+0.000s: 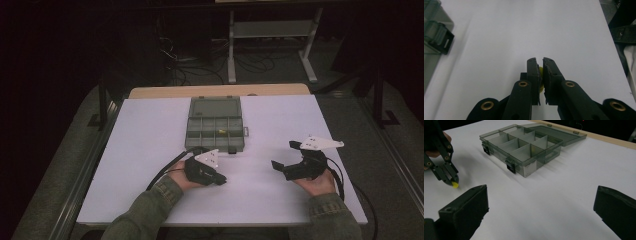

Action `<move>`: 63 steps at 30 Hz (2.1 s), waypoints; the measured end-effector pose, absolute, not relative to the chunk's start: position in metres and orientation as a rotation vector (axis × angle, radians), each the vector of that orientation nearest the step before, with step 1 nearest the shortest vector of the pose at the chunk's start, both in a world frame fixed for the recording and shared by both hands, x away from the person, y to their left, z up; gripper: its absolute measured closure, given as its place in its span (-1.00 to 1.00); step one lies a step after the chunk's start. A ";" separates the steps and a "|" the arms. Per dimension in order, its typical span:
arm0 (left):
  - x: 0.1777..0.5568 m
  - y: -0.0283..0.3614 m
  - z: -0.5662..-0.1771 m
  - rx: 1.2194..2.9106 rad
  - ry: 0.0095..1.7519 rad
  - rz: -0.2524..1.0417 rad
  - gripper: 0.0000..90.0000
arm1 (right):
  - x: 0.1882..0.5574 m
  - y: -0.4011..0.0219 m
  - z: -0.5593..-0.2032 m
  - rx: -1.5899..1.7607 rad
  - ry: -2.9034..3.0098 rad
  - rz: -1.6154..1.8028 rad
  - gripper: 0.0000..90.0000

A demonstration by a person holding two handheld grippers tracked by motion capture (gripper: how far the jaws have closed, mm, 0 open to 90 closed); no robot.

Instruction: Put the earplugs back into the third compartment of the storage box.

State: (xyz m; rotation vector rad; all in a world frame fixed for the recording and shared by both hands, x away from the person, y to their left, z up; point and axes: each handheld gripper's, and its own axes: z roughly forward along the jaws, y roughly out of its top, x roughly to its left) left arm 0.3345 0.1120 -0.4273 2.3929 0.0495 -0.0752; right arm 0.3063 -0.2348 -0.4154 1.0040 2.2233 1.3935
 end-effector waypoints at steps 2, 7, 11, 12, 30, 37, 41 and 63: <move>0.337 0.115 -0.423 2.384 0.057 -0.068 0.88 | 0.306 -0.235 -0.415 1.002 2.223 1.395 -1.00; 0.340 0.122 -0.412 2.347 0.076 -0.036 0.88 | 0.305 -0.236 -0.414 1.005 2.214 1.403 -1.00; 0.342 0.126 -0.405 2.334 0.087 -0.027 0.89 | 0.306 -0.236 -0.414 1.006 2.213 1.404 -1.00; 0.343 0.127 -0.403 2.333 0.087 -0.026 0.90 | 0.305 -0.236 -0.414 1.006 2.213 1.404 -1.00; 0.356 0.130 -0.372 2.330 0.093 0.032 0.90 | 0.305 -0.236 -0.414 1.009 2.213 1.404 -1.00; 0.363 0.128 -0.361 2.324 0.092 0.043 0.90 | 0.305 -0.237 -0.414 1.012 2.212 1.405 -1.00; 0.368 0.127 -0.356 2.324 0.093 0.045 0.90 | 0.305 -0.237 -0.414 1.012 2.210 1.406 -1.00; 0.405 0.119 -0.331 2.276 0.150 0.050 0.90 | 0.306 -0.237 -0.414 1.018 2.207 1.411 -1.00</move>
